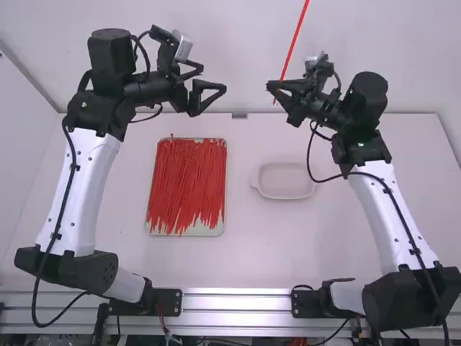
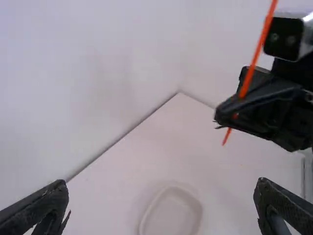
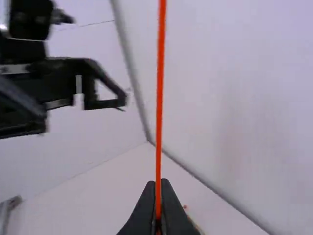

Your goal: Fasten the cable tie

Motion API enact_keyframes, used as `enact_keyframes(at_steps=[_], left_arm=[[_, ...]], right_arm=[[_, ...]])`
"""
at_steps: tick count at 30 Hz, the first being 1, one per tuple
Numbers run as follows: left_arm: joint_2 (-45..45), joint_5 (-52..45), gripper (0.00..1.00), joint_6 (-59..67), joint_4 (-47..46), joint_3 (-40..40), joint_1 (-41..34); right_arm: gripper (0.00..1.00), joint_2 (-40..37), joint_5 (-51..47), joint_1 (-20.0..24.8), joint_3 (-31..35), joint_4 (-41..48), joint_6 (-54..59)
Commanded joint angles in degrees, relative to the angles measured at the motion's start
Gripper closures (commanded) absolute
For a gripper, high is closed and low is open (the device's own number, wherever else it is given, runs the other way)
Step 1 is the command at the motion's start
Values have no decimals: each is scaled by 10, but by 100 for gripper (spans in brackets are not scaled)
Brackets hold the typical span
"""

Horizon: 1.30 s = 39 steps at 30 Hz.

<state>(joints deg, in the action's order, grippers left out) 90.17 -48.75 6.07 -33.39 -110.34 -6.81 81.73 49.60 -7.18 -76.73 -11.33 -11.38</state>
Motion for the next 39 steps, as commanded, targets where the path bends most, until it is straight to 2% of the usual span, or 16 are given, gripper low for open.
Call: enact_keyframes(at_steps=[1, 17, 27, 30, 36, 39], left_arm=[[-4, 2, 1, 9, 5, -2, 0], [-4, -3, 1, -7, 8, -2, 0], [-4, -3, 1, -30, 8, -2, 0], [-4, -31, 1, -33, 11, -2, 1], [-4, -8, 1, -59, 16, -2, 1], [-4, 34, 1, -86, 29, -2, 1]], right_arm=[[100, 14, -87, 13, 3, 17, 14], [100, 49, -384, 95, 3, 192, 89], [100, 96, -437, 167, 3, 216, 101], [100, 104, -467, 189, 3, 222, 89], [100, 108, -544, 194, 3, 254, 82], [100, 98, -575, 171, 3, 293, 82]])
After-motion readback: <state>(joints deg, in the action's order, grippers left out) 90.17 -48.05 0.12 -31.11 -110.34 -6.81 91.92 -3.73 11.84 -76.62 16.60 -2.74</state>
